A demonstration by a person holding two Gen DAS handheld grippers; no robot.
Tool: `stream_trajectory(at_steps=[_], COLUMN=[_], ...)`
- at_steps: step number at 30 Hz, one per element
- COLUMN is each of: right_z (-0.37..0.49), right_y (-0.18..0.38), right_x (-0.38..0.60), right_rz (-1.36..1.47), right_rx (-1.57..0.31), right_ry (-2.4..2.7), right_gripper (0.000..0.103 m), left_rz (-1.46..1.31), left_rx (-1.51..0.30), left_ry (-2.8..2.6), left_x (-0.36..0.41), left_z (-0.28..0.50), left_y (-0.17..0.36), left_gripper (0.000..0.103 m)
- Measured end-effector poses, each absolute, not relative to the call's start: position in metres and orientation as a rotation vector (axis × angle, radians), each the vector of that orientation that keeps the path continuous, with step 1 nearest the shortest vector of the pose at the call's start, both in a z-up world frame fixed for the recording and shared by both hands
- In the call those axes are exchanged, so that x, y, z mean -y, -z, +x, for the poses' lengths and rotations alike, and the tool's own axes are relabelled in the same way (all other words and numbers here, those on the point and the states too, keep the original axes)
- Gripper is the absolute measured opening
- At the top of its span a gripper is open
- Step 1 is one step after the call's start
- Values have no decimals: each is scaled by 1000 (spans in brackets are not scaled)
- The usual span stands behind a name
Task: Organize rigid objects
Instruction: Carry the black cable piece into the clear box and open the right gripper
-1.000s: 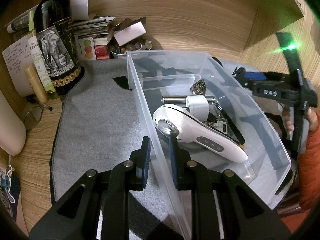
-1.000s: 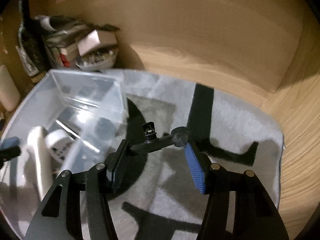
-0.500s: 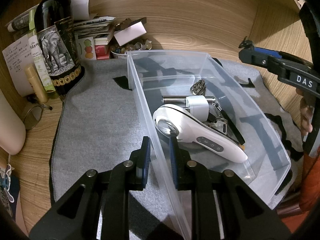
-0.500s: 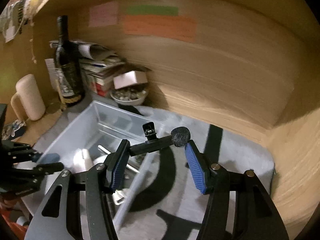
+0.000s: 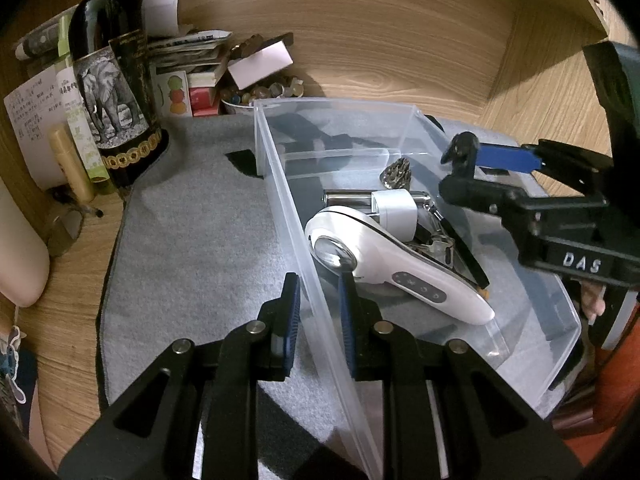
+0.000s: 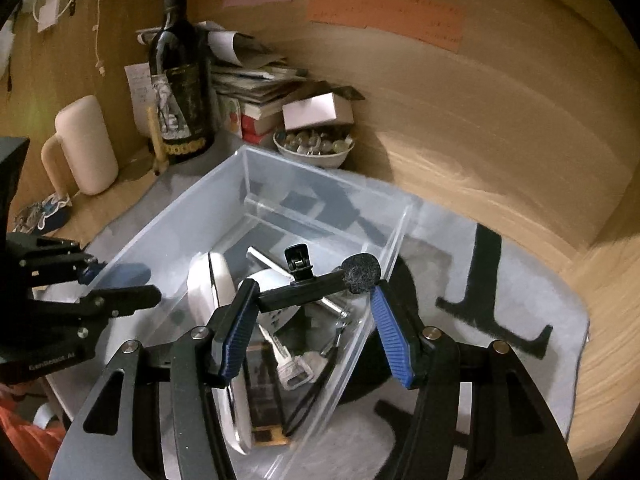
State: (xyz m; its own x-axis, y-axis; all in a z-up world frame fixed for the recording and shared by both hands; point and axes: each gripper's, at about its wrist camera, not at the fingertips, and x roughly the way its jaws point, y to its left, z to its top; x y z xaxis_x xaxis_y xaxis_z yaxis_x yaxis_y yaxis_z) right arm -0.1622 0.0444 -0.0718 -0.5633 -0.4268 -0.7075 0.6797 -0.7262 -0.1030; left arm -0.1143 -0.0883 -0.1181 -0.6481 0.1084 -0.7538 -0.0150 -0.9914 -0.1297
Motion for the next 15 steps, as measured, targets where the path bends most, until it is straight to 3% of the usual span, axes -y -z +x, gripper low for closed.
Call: stream_trajectory(at_steps=[10, 12, 13, 15], right_z=[-145, -141, -138, -133], right_y=[61, 55, 51, 45], right_x=[-52, -58, -61, -67], right_rz=[841, 819, 809, 789], right_rx=[-498, -484, -474, -453], right_ry=[2315, 2333, 2343, 2366], right_gripper=[70, 72, 74, 84], left_rz=[-1318, -1313, -1308, -1284], left_rx=[175, 165, 164, 178], left_ry=[-2788, -2809, -2821, -2859], left_x=[87, 87, 88, 91], left_z=[-114, -110, -109, -103], left_y=[119, 116, 115, 110], left_gripper=[22, 29, 38, 50])
